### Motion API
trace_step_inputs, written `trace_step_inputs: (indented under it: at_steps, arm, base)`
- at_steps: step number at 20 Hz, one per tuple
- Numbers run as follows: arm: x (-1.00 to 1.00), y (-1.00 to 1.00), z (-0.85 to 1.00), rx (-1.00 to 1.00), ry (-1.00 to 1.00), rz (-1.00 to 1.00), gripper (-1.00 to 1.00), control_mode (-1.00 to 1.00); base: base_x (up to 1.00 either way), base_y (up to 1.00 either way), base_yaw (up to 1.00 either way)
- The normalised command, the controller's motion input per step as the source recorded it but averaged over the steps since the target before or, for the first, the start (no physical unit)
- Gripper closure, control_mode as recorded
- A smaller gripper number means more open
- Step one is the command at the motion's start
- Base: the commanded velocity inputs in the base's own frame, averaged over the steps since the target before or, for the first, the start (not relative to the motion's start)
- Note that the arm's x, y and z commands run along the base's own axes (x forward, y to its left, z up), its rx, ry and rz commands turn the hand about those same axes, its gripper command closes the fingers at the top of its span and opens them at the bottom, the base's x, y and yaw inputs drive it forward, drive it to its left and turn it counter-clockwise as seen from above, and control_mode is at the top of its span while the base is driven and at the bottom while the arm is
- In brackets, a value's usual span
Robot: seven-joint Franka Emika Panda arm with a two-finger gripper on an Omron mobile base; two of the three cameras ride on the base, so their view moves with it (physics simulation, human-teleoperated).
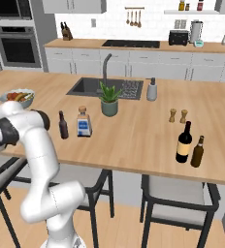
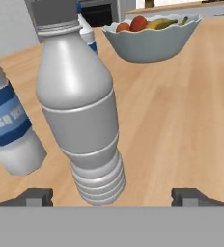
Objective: Move the plastic bottles in the middle to the plastics group, and the glass bottles in the middle to the glass group.
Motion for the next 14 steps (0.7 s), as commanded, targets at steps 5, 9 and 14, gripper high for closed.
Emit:
trace_step_inputs:
  at_steps: [5,9,14]
  arm:
    - [-0.31,-0.31,0.33,0.03,0.00,-0.18,-1.00,-1.00]
    - [-0.28,-0.42,0.62,0.00,0.09,-0.17,-1.00,-1.00]
    - [-0.21,-0.50,0.69,0.00,0.20,-0.17,-1.00,-1.00]
  base:
    - [0.00,0.00,0.00]
    - [0.00,0.00,0.00]
    - [0.00,0.00,0.00]
